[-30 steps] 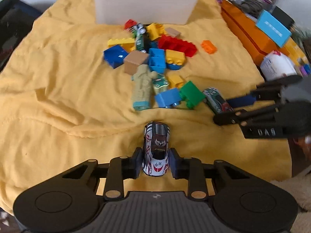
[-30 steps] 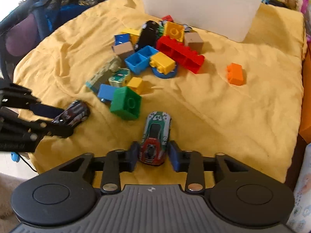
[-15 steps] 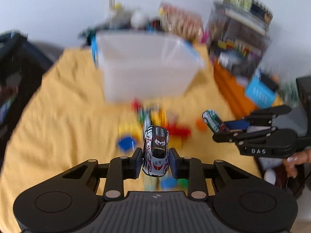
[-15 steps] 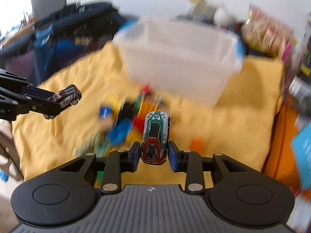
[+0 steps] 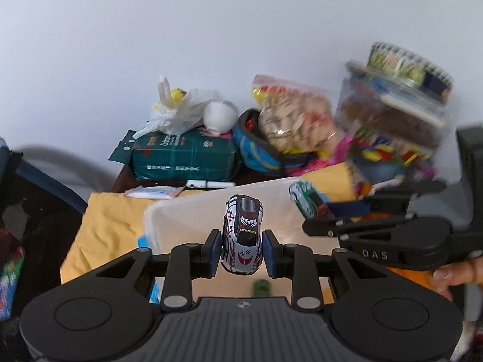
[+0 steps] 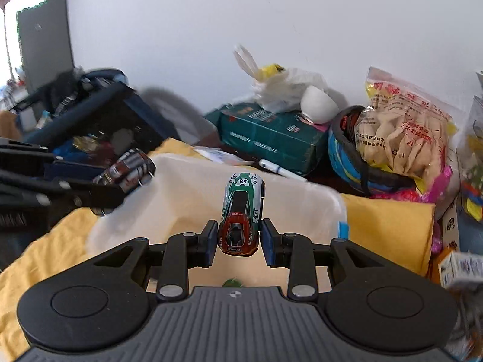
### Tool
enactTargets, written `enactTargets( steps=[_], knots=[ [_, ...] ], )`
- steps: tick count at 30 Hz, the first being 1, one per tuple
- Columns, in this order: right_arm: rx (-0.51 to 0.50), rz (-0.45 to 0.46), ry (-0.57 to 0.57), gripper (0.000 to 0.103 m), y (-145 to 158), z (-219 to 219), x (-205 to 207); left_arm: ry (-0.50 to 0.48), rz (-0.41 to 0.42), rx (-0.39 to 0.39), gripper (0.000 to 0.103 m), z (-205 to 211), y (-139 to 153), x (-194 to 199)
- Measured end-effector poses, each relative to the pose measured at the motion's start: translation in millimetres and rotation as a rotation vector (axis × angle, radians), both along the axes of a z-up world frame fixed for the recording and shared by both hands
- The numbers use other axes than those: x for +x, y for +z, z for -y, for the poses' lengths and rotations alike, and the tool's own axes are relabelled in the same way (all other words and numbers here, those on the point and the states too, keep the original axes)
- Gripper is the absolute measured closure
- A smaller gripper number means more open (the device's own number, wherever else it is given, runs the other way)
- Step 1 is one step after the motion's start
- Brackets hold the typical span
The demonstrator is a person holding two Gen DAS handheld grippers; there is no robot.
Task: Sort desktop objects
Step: 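Carry both cars over the white bin and open both tools, then grasp the black car with the right tool while the left tool grasps a green car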
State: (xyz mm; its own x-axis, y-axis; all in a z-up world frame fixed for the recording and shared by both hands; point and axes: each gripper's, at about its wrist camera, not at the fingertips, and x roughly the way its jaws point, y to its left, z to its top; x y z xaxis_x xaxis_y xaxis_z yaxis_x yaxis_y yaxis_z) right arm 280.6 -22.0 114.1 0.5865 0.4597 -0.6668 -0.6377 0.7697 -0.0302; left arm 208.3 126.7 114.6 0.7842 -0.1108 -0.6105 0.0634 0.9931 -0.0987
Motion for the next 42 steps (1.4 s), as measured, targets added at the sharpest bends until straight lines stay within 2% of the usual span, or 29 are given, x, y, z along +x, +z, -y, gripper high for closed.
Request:
enactTargets(
  steps=[5,8,10,14,16,19,22,26,28,31,33,35,37,39,42],
  knots=[
    [-0.067,-0.075,-0.027,0.069,-36.0,-17.6,29.2,0.036,-0.102,0.044,0.071,-0.1,-42.0,38.6],
    [-0.056,-0.107,-0.06,0.067,-52.9,-15.0,33.8,0.033,-0.169,0.075,0.07,1.3,-63.4,49.7],
    [-0.034,-0.12,-0.068,0.062,-52.2,-11.8,34.1,0.038,-0.181,0.085,0.066,1.5,-66.8,50.9],
    [0.003,-0.058,-0.051,0.06,-33.7,0.9,14.6,0.05,-0.106,0.059,0.053,0.0,-49.4,23.2],
    [0.037,-0.026,-0.023,0.055,-22.3,10.0,-2.9,0.045,-0.047,0.035,0.034,2.1,-38.8,-3.4],
    [0.086,-0.011,0.022,0.054,-14.7,23.7,-28.4,0.028,-0.003,0.011,0.029,5.8,-36.9,-39.2],
    [0.126,-0.041,0.09,0.054,-22.1,37.4,-54.2,0.012,-0.035,-0.006,0.029,12.6,-54.1,-73.1],
    [0.158,-0.117,0.151,0.054,-55.4,52.7,-86.2,-0.001,-0.152,-0.002,0.029,24.0,-97.6,-101.0],
    [0.135,-0.164,0.138,0.054,-74.8,53.6,-91.9,-0.024,-0.198,-0.02,0.034,27.9,-118.6,-103.9],
    [0.095,-0.2,0.142,0.054,-90.6,51.4,-96.4,-0.036,-0.235,0.0,0.04,32.8,-138.0,-98.4],
    [0.073,-0.184,0.164,0.054,-91.7,47.0,-98.1,-0.048,-0.244,0.0,0.045,35.1,-145.0,-93.5],
    [0.05,-0.164,0.175,0.054,-90.3,42.8,-96.4,-0.065,-0.234,-0.033,0.051,35.5,-149.6,-87.6],
    [0.037,-0.147,0.183,0.054,-88.9,39.2,-97.1,-0.084,-0.247,-0.069,0.074,36.0,-158.0,-81.1],
    [0.003,-0.141,0.205,0.055,-88.9,29.0,-92.8,-0.08,-0.269,-0.085,0.081,35.8,-167.0,-76.7],
    [-0.063,-0.118,0.268,0.055,-93.2,9.6,-89.0,-0.075,-0.278,-0.101,0.084,32.6,-166.1,-85.5]
  ],
)
